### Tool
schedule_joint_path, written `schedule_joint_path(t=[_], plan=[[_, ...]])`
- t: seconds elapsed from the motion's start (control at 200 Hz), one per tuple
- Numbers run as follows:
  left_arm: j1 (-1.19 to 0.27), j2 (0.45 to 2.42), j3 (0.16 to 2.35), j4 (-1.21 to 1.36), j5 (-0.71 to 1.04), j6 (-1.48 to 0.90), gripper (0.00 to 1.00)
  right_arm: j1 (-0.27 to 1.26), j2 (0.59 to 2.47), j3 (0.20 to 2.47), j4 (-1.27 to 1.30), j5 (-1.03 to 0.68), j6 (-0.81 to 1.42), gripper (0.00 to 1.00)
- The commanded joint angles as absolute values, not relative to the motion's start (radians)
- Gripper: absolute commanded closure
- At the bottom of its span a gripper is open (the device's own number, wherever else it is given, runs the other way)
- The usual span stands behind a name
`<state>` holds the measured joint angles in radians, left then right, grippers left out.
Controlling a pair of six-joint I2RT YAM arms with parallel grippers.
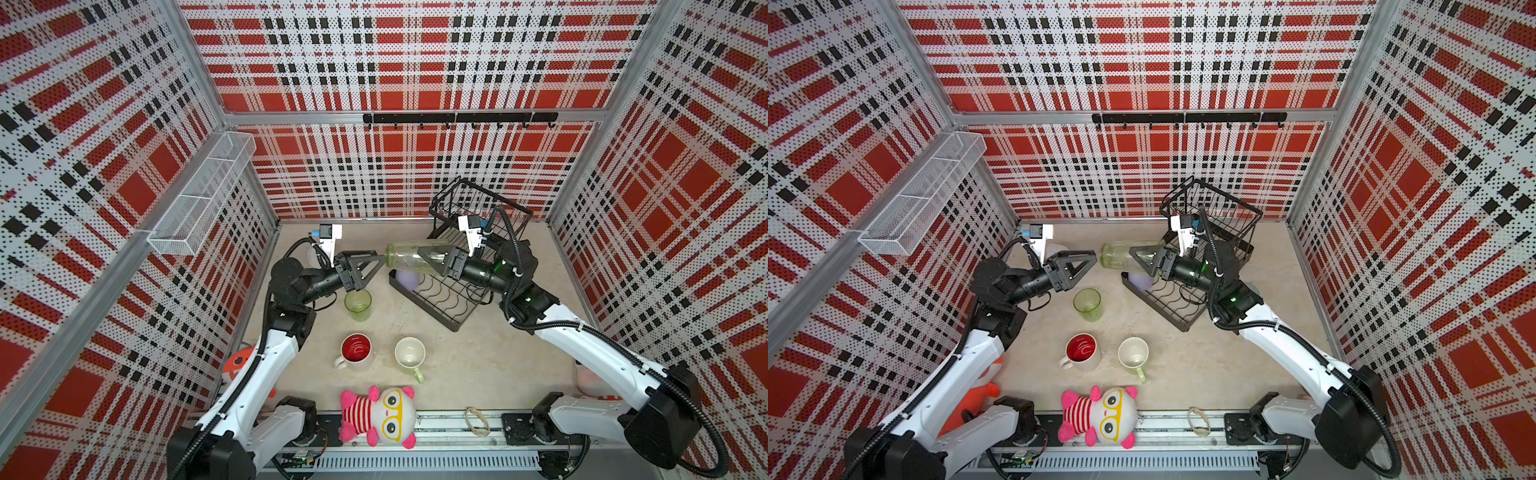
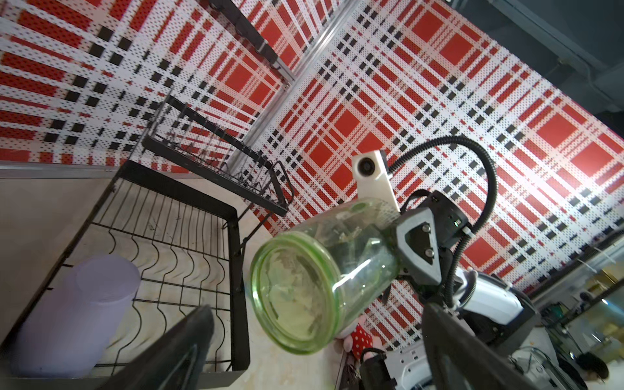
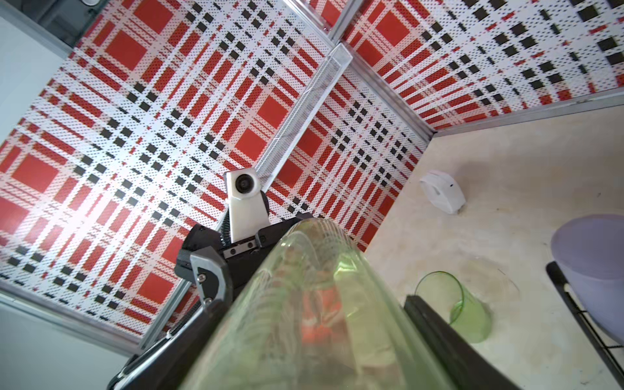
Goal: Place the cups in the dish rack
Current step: 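Lift the green tumbler toward the left gripper while the left gripper reaches in, then close the left gripper on the tumbler's far end while the right gripper holds it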
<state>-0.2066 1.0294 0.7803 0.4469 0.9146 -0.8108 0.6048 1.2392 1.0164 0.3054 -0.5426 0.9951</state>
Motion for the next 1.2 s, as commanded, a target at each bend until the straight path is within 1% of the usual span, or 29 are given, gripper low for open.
schedule_joint_path(t=[0.0,0.19,0.22,0.436,0.521,0.631,1.002,1.193], plan=[[-0.220,1.046,0.821,0.483,0.990,-0.787,0.02,0.604,1.219,1.036,0.421,-0.635,1.045,0.21],[-0.239,1.076,0.849,0.504,1.044,-0.796,0.02,0.604,1.237,1.037,0.438,-0.677,1.068,0.20],[-0.278,1.079,0.855,0.508,1.048,-0.796,0.02,0.604,1.241,1.037,0.443,-0.683,1.070,0.20],[-0.341,1.103,0.877,0.515,1.086,-0.773,0.01,0.612,1.250,1.044,0.463,-0.716,1.069,0.20],[-0.344,1.105,0.877,0.517,1.088,-0.770,0.00,0.615,1.248,1.046,0.454,-0.724,1.059,0.20],[-0.345,1.105,0.880,0.520,1.096,-0.770,0.03,0.616,1.248,1.045,0.441,-0.729,1.053,0.20],[-0.382,1.115,0.879,0.528,1.113,-0.758,0.03,0.658,1.276,1.087,0.360,-0.743,0.963,0.19],[-0.382,1.115,0.874,0.532,1.109,-0.756,0.07,0.658,1.285,1.079,0.380,-0.751,0.975,0.19]])
